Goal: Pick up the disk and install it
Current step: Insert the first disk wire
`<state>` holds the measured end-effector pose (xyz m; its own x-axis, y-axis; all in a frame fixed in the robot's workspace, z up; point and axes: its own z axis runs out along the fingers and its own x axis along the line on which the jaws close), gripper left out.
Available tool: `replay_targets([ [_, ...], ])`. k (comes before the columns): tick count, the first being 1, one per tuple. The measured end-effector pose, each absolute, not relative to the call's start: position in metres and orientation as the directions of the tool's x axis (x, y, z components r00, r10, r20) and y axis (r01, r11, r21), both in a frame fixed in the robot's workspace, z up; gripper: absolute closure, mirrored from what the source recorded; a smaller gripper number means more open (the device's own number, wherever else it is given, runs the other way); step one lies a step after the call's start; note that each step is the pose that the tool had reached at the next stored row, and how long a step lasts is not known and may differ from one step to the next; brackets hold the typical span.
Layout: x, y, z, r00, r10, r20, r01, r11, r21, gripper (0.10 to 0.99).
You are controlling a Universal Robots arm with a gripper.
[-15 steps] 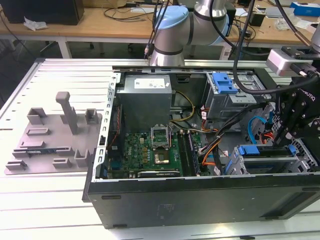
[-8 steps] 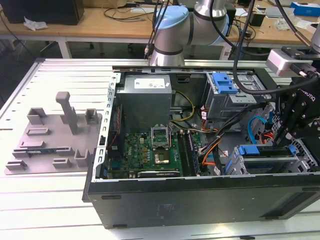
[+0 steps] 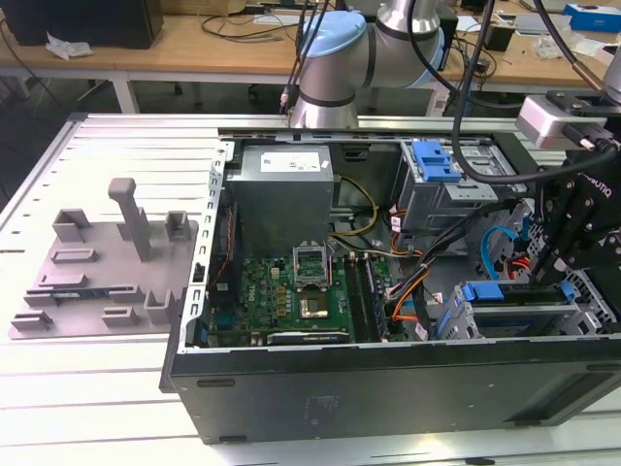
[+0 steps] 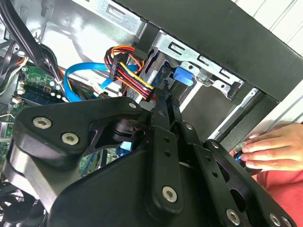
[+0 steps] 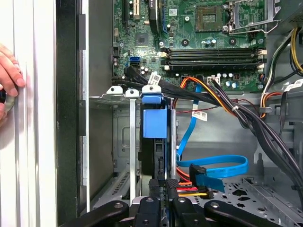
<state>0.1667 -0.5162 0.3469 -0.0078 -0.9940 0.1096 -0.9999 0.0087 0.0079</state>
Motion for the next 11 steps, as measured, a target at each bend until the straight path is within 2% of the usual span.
replay_targets([
  [11, 0.1667, -0.5161, 0.3431, -0.009, -0.994, 0.109, -1.000, 0.010, 0.008, 0.922],
])
